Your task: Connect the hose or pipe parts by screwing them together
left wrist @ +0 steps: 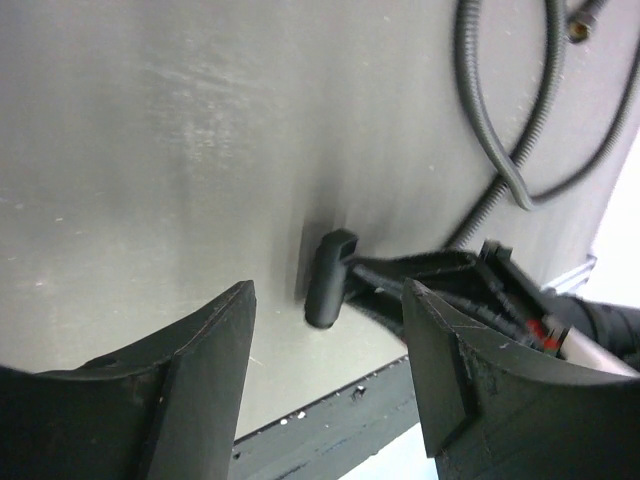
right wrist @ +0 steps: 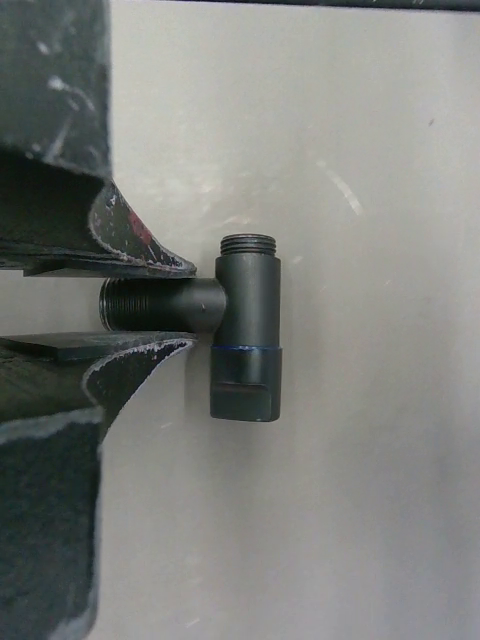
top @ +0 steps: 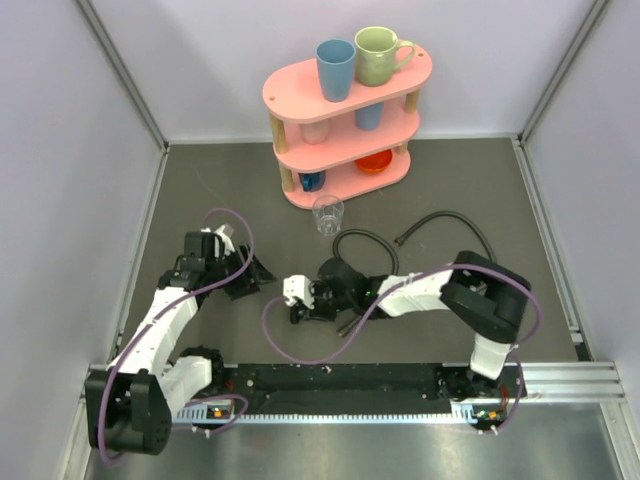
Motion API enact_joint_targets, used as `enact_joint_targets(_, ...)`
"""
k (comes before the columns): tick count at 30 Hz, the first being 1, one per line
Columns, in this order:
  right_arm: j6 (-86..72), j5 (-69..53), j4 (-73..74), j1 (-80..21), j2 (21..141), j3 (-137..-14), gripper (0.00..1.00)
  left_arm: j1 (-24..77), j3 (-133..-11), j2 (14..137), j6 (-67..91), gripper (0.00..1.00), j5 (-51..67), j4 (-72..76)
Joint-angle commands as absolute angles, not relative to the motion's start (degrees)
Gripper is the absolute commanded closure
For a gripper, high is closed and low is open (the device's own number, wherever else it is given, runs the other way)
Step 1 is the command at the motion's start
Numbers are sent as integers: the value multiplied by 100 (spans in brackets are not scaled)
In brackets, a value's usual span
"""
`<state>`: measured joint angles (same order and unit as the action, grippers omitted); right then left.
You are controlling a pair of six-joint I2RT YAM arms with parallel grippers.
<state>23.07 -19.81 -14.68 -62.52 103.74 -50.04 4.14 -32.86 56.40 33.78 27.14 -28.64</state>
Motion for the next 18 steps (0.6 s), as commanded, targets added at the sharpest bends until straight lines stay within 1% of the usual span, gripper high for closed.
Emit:
enact_joint_targets(1,1688,-1643,-2574,-5872,9222,-4536,100,395,-3340,5406,2971,35,3760,-2444)
enact_joint_targets(2,1548,-1774,-2662,-5749,8854,-4335,100,396,-3305,5344,2936,34,4101,-2243)
enact_joint_targets(6,1432,-2047,-2708,-5634,8220,-4096,100,439,-3392,5063,2883,31,4954,-1908)
enact_joint_targets(10,1450,-2460,-2075,-5625,7902,-4280,100,501,-3551,4983,3014,30,5553,-1671)
enact_joint_targets(13,1389,-2654,-2153,-5634,7673,-4184,100,588,-3332,4992,3576,31,5984,-951)
enact_joint_targets(18,1450,-2760,-2136,-5634,7445,-4131,100,957,-3217,5123,3823,33,6038,-809)
